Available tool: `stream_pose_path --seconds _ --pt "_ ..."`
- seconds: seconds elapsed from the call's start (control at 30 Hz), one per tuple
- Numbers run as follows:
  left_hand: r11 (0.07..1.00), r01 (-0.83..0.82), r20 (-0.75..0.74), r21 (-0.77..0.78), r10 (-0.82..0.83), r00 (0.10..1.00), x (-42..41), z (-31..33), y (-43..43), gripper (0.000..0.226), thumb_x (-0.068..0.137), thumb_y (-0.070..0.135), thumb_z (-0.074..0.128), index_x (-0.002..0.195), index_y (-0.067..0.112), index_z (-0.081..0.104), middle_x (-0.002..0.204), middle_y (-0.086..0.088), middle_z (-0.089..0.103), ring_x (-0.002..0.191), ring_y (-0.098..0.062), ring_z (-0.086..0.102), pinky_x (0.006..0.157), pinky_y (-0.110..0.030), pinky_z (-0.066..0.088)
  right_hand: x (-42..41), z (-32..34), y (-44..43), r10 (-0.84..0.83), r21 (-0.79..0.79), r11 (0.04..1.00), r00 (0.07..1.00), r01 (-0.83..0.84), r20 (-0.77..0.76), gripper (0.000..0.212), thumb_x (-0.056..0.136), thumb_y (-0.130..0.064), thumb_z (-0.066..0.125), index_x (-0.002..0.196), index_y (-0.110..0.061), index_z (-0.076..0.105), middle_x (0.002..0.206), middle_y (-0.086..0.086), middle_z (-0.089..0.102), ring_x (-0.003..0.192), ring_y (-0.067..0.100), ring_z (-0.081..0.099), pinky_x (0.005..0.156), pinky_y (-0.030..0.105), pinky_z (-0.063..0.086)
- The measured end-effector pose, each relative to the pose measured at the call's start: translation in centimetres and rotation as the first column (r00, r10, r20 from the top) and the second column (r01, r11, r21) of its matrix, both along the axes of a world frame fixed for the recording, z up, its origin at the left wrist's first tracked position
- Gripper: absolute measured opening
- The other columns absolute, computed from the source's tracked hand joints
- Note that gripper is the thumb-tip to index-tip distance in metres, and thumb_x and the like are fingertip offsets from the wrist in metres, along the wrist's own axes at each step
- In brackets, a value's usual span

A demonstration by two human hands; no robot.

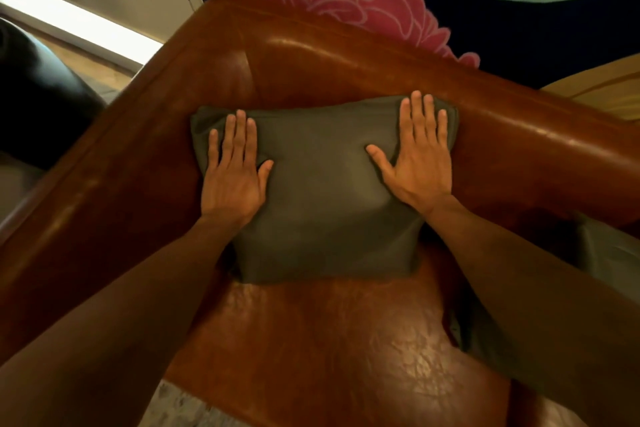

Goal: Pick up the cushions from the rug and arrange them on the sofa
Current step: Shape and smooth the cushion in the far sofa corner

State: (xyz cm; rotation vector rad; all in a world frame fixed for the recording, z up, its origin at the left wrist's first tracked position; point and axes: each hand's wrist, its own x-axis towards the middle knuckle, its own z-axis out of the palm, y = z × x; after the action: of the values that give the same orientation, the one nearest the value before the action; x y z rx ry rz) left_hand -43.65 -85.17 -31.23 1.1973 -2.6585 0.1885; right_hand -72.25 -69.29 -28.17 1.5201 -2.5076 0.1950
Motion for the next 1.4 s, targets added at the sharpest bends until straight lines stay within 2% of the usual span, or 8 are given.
stream_pose_path --seconds 0.27,0.4,0.47,0.63,0.87,1.2,1.3,1.4 --pt "0.997 -0.080 -0.135 0.004 0.080 0.988 -0.5 1.5 3.4 0.071 0.108 0.041 0.026 0.162 -0.001 0.007 0.171 -0.021 0.004 0.159 -0.033 0.001 0.127 -0.058 0.003 1.9 1.6 0.4 -0.134 -0.085 0.987 0.991 0.135 0.016 0.092 0.105 -0.067 0.028 0.165 0.001 0.009 0.174 0.022 0.005 0.163 0.037 0.003 0.131 0.061 0.006" --pt "0.976 0.212 -0.189 -0.053 -0.219 0.957 -4.1 1.1 8.7 0.068 0.105 0.034 0.032 0.161 0.001 0.014 0.170 -0.019 0.014 0.159 -0.032 0.009 0.127 -0.057 0.003 9.4 -0.4 0.3 0.263 -0.126 0.956 0.964 -0.264 -0.022 0.075 0.105 -0.042 0.041 0.163 0.000 0.020 0.172 0.022 0.017 0.161 0.038 0.014 0.130 0.060 0.004" --pt "0.968 0.248 -0.165 -0.048 -0.253 0.953 -4.8 0.2 9.7 0.064 0.108 0.033 0.029 0.162 0.003 0.012 0.171 -0.016 0.013 0.159 -0.029 0.008 0.128 -0.055 0.002 11.0 -1.8 0.7 0.309 -0.061 0.949 0.950 -0.311 -0.040 0.071 0.104 -0.035 0.041 0.164 -0.004 0.019 0.174 0.017 0.016 0.162 0.033 0.014 0.130 0.059 0.006" --pt "0.948 0.295 -0.039 -0.122 -0.301 0.953 -3.9 -2.2 6.4 0.067 0.108 0.037 0.031 0.163 0.005 0.011 0.171 -0.014 0.015 0.159 -0.027 0.011 0.128 -0.050 -0.002 7.9 -3.1 0.1 0.294 -0.051 0.953 0.952 -0.299 -0.084 0.071 0.108 -0.050 0.037 0.165 -0.010 0.022 0.174 0.012 0.018 0.163 0.031 0.015 0.131 0.053 0.001" --pt "0.943 0.304 -0.029 -0.136 -0.311 0.950 -3.6 -3.4 4.2 0.073 0.106 0.046 0.032 0.165 0.010 0.006 0.172 -0.010 0.008 0.160 -0.023 0.005 0.128 -0.049 -0.004 4.9 -4.0 0.1 0.249 -0.062 0.965 0.964 -0.256 -0.096 0.077 0.105 -0.062 0.032 0.167 -0.018 0.020 0.175 0.009 0.017 0.163 0.031 0.013 0.131 0.050 -0.003" --pt "0.998 0.066 -0.094 -0.020 -0.068 0.993 1.7 -1.6 2.4 0.078 0.106 0.056 0.023 0.164 0.008 0.002 0.173 -0.013 0.002 0.160 -0.027 0.000 0.126 -0.060 0.004 2.3 -1.6 3.5 -0.003 -0.057 0.998 0.998 0.006 0.059 0.078 0.106 -0.063 0.029 0.168 -0.020 0.011 0.176 0.013 0.005 0.164 0.035 0.002 0.129 0.063 0.006" --pt "0.970 0.245 -0.118 -0.013 -0.244 0.962 1.4 -2.3 6.6 0.092 0.100 0.067 0.032 0.164 0.008 0.003 0.173 -0.013 0.000 0.160 -0.029 0.003 0.126 -0.060 0.001 6.1 -2.3 5.0 0.271 -0.117 0.957 0.962 -0.265 0.033 0.091 0.096 -0.076 0.038 0.168 -0.025 0.013 0.176 0.014 0.007 0.163 0.036 0.003 0.130 0.061 -0.002" --pt "0.885 0.465 0.002 -0.005 -0.465 0.885 0.4 -3.8 10.4 0.115 0.084 0.080 0.050 0.164 0.010 0.004 0.173 -0.010 0.001 0.160 -0.026 0.005 0.126 -0.056 -0.004 9.1 -4.4 6.6 0.495 0.039 0.868 0.869 -0.494 -0.013 0.105 0.084 -0.085 0.050 0.167 -0.029 0.017 0.176 0.012 0.011 0.163 0.035 0.006 0.129 0.063 0.001"
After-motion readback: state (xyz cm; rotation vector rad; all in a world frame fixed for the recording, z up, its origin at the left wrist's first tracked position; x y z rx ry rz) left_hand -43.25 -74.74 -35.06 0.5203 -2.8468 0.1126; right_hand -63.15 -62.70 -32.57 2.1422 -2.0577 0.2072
